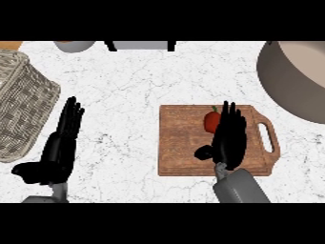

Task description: Pick the bell pepper from the cutting board and place it in the pot

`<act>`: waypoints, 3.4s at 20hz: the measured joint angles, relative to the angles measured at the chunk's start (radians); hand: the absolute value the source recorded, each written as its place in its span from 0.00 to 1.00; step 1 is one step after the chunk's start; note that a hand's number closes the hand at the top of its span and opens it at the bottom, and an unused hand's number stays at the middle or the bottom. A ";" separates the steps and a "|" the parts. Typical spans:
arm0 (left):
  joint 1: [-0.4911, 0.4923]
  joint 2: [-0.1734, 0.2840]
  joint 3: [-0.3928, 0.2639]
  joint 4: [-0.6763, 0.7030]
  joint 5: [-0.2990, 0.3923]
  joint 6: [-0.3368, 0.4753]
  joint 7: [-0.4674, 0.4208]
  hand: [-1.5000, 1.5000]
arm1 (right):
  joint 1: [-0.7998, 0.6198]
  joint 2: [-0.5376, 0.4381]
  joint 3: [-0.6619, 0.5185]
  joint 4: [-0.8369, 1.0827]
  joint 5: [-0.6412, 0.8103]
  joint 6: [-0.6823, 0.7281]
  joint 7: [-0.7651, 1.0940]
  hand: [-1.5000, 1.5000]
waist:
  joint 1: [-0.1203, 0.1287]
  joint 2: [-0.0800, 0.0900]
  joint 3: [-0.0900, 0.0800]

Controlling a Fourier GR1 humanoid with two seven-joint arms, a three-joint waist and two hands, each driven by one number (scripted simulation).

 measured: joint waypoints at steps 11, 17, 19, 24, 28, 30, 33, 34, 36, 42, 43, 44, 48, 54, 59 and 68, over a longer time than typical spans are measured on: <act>-0.021 -0.028 0.018 0.011 -0.029 -0.007 0.013 0.50 | -0.091 -0.011 -0.032 0.140 0.060 -0.102 -0.064 1.00 | 0.001 -0.004 -0.001; -0.021 -0.033 0.025 -0.020 -0.043 -0.009 0.040 0.50 | -0.150 -0.010 -0.086 0.186 0.108 -0.113 -0.077 1.00 | 0.003 -0.004 -0.001; -0.027 -0.039 0.015 -0.019 -0.045 -0.013 0.035 0.50 | -0.240 -0.042 -0.178 0.253 0.050 -0.072 -0.065 1.00 | 0.022 0.009 0.001; -0.048 -0.046 -0.004 -0.027 -0.047 -0.027 0.025 0.50 | -0.405 -0.137 -0.386 0.374 -0.066 0.030 0.021 1.00 | 0.073 0.050 0.005; -0.068 -0.051 -0.026 -0.028 -0.053 -0.041 0.025 0.50 | -0.531 -0.235 -0.486 0.486 -0.092 0.085 0.069 1.00 | 0.115 0.069 0.005; -0.074 -0.052 -0.037 -0.034 -0.055 -0.047 0.026 0.50 | -0.583 -0.290 -0.514 0.542 -0.081 0.096 0.080 1.00 | 0.137 0.075 0.005; -0.083 -0.056 -0.054 -0.029 -0.060 -0.057 0.024 0.50 | -0.661 -0.360 -0.532 0.610 -0.046 0.099 0.096 1.00 | 0.160 0.082 0.004; -0.085 -0.057 -0.058 -0.029 -0.060 -0.060 0.025 0.50 | -0.686 -0.382 -0.533 0.630 -0.030 0.098 0.100 1.00 | 0.167 0.082 0.004; -0.095 -0.064 -0.069 -0.027 -0.066 -0.059 0.026 0.50 | -0.730 -0.410 -0.525 0.667 0.013 0.091 0.109 1.00 | 0.179 0.084 0.003; -0.118 -0.074 -0.088 -0.023 -0.076 -0.061 0.039 0.50 | -0.842 -0.484 -0.505 0.774 0.135 0.087 0.144 1.00 | 0.199 0.085 0.002; -0.120 -0.074 -0.088 -0.022 -0.077 -0.060 0.041 0.50 | -0.854 -0.494 -0.504 0.791 0.152 0.087 0.153 1.00 | 0.200 0.085 0.002; -0.122 -0.073 -0.087 -0.020 -0.077 -0.060 0.044 0.50 | -0.867 -0.504 -0.503 0.807 0.169 0.088 0.162 1.00 | 0.200 0.085 0.002; -0.126 -0.078 -0.087 -0.012 -0.080 -0.056 0.046 0.50 | -0.909 -0.534 -0.506 0.862 0.227 0.088 0.197 1.00 | 0.198 0.084 0.002; -0.128 -0.080 -0.077 -0.001 -0.081 -0.047 0.045 0.50 | -0.946 -0.566 -0.520 0.930 0.292 0.090 0.243 1.00 | 0.181 0.077 0.002; -0.113 -0.073 -0.063 -0.003 -0.079 -0.043 0.044 0.50 | -0.943 -0.587 -0.544 0.971 0.324 0.075 0.263 1.00 | 0.157 0.066 0.004; -0.092 -0.074 -0.039 0.011 -0.073 -0.031 0.030 0.50 | -0.902 -0.613 -0.600 1.021 0.348 0.023 0.262 1.00 | 0.111 0.052 0.005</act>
